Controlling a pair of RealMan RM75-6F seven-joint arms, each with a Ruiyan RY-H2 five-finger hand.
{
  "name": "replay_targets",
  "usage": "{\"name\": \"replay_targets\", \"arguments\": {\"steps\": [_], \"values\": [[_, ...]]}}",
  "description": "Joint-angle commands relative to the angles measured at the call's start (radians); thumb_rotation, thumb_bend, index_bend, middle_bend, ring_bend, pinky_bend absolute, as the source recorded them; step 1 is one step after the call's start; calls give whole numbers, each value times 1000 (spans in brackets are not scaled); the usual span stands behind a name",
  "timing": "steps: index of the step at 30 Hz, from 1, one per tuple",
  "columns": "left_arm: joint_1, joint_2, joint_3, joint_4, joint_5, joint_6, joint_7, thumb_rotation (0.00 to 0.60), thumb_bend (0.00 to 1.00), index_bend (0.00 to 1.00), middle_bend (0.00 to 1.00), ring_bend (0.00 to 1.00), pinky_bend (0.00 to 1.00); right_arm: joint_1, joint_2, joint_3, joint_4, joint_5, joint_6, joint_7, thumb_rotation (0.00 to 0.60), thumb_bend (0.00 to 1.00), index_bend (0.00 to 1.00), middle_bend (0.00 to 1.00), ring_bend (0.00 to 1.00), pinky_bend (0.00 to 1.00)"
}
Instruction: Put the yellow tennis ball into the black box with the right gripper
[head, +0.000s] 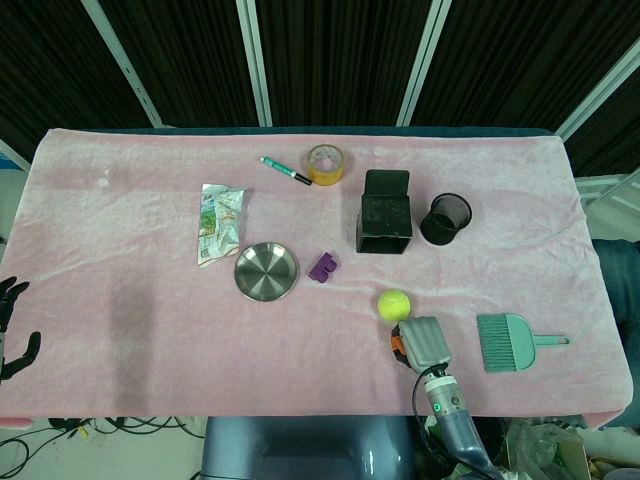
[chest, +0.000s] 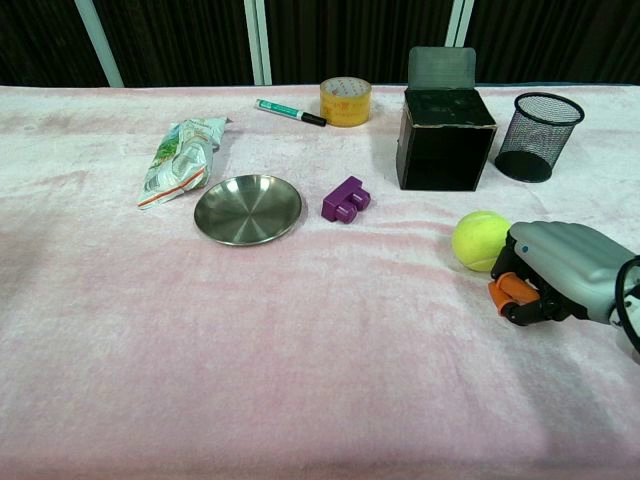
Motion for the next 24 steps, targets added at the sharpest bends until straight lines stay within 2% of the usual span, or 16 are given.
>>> {"name": "replay_targets", "arguments": {"steps": [1,24], "values": [[0,0,1,0,1,0,0,600,420,128,69,20,0,2,4,-4,-1,3,-5,0,600,715,1000,969,970,1000],[1,2,-1,0,-2,0,0,600,420,128,69,19,0,19,11,-5,-14,37,-27,17,600,715,1000,969,971,1000]]}}
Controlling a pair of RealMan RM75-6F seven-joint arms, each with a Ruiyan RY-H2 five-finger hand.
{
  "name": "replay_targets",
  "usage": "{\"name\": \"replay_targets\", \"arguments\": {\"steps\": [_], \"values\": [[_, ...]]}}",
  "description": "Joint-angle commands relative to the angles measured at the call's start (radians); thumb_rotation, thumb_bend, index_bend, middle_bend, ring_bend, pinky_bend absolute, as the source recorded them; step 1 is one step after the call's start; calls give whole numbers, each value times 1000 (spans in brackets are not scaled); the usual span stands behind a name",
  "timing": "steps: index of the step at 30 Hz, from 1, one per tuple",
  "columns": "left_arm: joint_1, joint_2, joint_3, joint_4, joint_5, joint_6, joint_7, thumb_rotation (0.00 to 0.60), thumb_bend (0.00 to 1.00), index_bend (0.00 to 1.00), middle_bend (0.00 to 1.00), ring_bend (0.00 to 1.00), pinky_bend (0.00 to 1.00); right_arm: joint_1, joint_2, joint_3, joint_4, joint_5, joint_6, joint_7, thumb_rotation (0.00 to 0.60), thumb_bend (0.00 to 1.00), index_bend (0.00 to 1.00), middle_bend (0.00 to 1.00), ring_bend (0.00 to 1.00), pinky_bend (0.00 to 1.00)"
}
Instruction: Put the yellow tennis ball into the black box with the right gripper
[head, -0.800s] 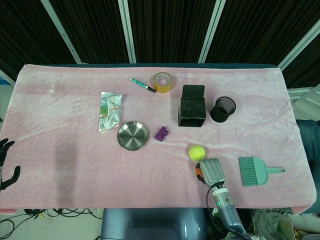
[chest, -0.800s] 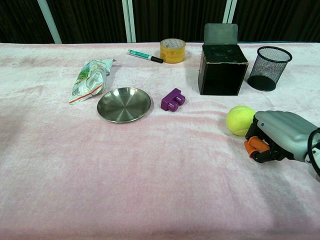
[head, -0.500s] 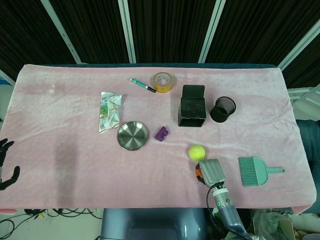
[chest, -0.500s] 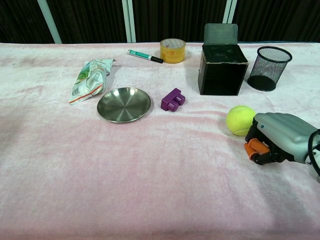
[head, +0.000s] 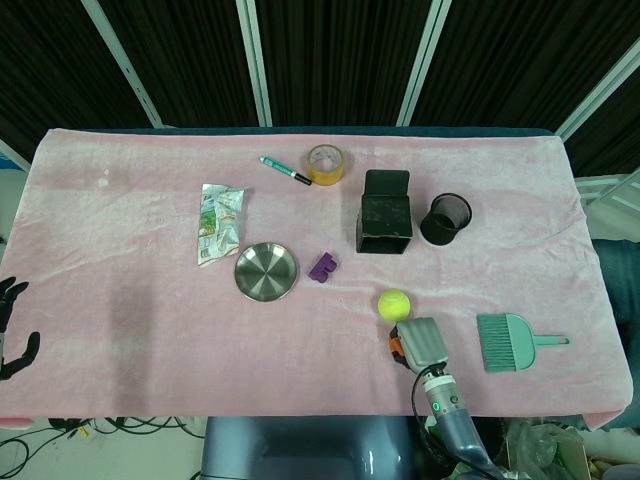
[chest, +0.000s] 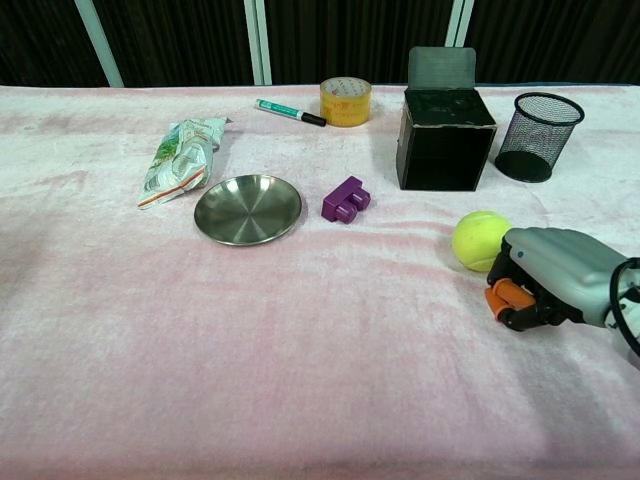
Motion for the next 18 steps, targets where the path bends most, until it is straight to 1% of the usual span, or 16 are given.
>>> {"name": "replay_targets", "arguments": {"steps": [1,10,18], "values": [[0,0,0,0,0,0,1,600,420,128,69,19,0,2,4,1,-6,5,-5,5,600,716,1000,969,971,1000],[0,-1,0,0,-2,-1,2,600,420,128,69,20,0,12,14,7,-15,21,-21,19,600,715,1000,969,971,1000],[-1,0,-3,-1,-7,-1,1,600,420,128,69,19,0,45,6,32,2,63,-78,48,600,715,1000,969,971,1000]]}}
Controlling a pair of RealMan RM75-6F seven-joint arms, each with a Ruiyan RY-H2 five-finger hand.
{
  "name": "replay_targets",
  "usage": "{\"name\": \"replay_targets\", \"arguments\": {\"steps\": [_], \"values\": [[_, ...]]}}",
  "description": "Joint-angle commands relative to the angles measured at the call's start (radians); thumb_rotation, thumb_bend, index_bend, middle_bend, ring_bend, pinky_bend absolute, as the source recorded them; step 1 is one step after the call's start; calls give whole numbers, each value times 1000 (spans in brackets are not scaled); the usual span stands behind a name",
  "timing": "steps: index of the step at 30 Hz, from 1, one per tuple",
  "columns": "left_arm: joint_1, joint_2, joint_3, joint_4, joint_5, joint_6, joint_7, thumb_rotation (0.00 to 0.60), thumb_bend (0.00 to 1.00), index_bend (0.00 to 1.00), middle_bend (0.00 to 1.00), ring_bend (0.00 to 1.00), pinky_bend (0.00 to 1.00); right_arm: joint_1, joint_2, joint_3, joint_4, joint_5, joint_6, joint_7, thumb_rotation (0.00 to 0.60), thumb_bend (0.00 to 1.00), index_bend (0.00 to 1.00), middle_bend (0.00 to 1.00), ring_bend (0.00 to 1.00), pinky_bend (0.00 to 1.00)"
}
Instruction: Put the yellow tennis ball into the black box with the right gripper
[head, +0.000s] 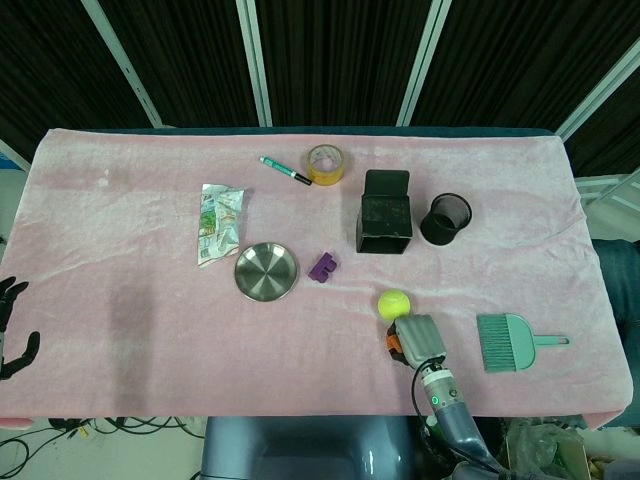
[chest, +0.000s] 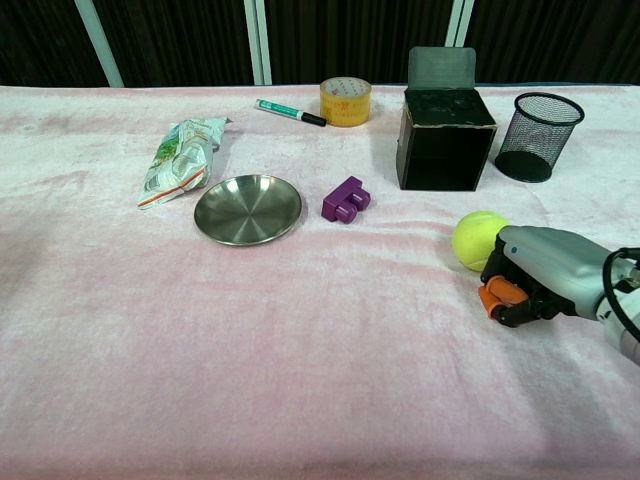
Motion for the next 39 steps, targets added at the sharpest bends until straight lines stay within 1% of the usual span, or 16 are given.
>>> {"name": "replay_targets", "arguments": {"steps": [1,3,9,13,14,17,24,29,35,39], "values": [[0,0,-1,0,-2,0,0,600,420,128,69,19,0,19,-11,12,14,17,-28,15,600,715,1000,969,971,1000],[0,0,-2,1,-3,0,-1,600,420,128,69,19,0,40,-24,32,31,37,-56,28,600,715,1000,969,971,1000],[-1,0,-4,2,-5,1,-3,600,420,128,69,20,0,73,-38,69,47,53,-69,48,600,715,1000,969,971,1000],[-2,0,-6,3,-7,0,-3,600,420,128,69,19,0,103,-46,104,57,78,-85,53,600,715,1000,969,971,1000],[-2,0,-6,3,-7,0,-2,600,420,128,69,19,0,119,-53,127,70,100,-97,57,600,715,1000,969,971,1000],[-2,0,-6,3,-8,1,-2,600,420,128,69,19,0,148,-66,151,102,139,-126,51,600,715,1000,969,971,1000],[-2,1,-10,3,-12,1,-3,600,420,128,69,20,0,197,-104,164,196,203,-172,38,600,715,1000,969,971,1000],[-2,2,-11,3,-13,1,-3,600,420,128,69,20,0,219,-123,171,251,223,-196,52,600,715,1000,969,971,1000],[-3,2,-12,4,-16,1,-2,600,420,128,69,19,0,255,-149,213,316,229,-205,117,600,715,1000,969,972,1000],[-3,1,-12,5,-18,0,0,600,420,128,69,19,0,288,-158,238,359,241,-220,125,600,715,1000,969,973,1000]]}}
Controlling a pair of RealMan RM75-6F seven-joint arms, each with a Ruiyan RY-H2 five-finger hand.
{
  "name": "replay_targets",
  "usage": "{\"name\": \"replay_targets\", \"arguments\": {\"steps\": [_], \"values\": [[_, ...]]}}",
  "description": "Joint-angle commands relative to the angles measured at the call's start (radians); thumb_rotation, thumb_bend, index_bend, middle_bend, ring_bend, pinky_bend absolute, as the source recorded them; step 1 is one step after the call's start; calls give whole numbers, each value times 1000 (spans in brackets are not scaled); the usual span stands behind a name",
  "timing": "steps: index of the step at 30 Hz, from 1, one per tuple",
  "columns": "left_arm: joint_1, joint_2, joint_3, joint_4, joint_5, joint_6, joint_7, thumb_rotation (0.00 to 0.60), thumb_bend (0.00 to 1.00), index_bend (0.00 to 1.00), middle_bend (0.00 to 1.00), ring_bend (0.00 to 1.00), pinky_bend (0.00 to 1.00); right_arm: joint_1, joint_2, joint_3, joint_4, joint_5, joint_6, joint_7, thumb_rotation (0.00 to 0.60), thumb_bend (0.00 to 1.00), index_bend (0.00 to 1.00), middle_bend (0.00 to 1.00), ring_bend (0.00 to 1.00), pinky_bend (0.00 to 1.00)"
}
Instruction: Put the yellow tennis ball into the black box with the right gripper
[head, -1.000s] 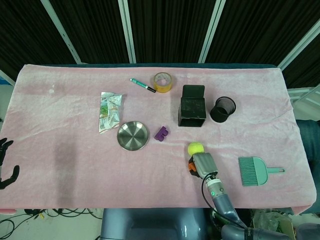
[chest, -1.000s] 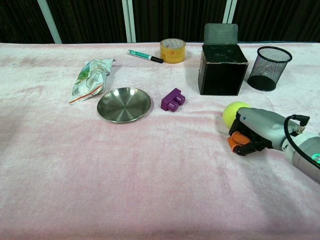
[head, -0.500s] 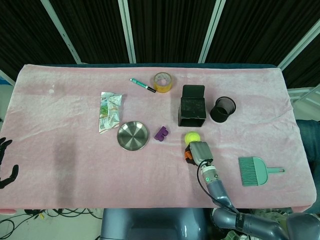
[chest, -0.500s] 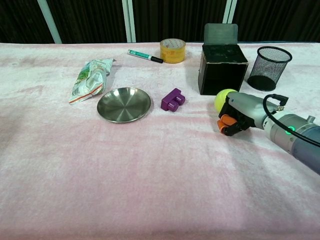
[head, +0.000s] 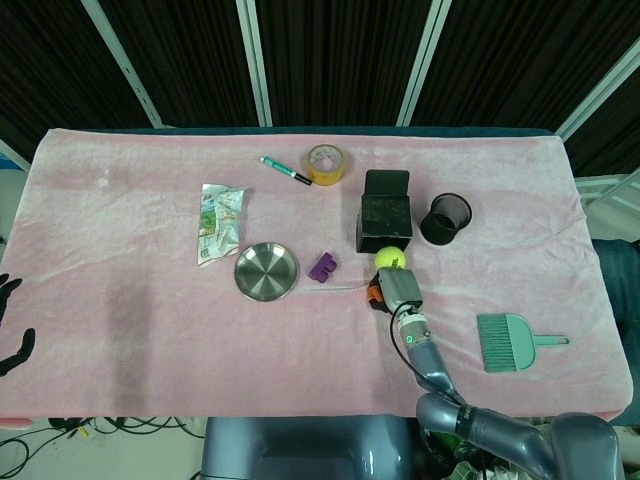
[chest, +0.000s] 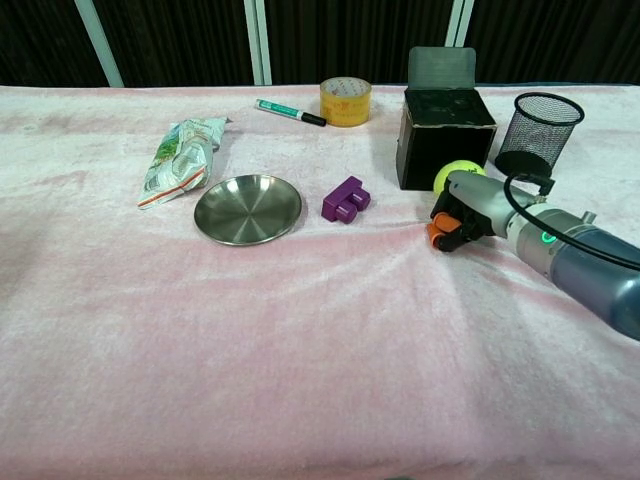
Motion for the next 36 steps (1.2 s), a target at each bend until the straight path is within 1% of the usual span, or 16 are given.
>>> {"name": "replay_targets", "arguments": {"steps": [1,9,18,21,28,36], "values": [[0,0,-1,0,-1,0,0,600,420,128,69,19,0,31,-9,22,37,19,-20,2,600,715,1000,969,973,1000],[-1,2,-2,-4,-7,-3,4,600,420,128,69,19,0,99,-26,57,124,96,-79,-22,600,715,1000,969,972,1000],[-1,4,-5,-7,-11,-2,1,600,420,128,69,20,0,149,-56,72,214,131,-108,-13,600,715,1000,969,972,1000],[-2,4,-6,-8,-15,-5,1,600,420,128,69,19,0,174,-68,90,252,137,-108,0,600,715,1000,969,972,1000],[-4,5,-6,-10,-18,-9,3,600,420,128,69,20,0,203,-85,101,304,152,-119,4,600,715,1000,969,972,1000],[-5,5,-4,-12,-19,-13,6,600,420,128,69,19,0,218,-105,100,353,179,-136,0,600,715,1000,968,972,1000]]}}
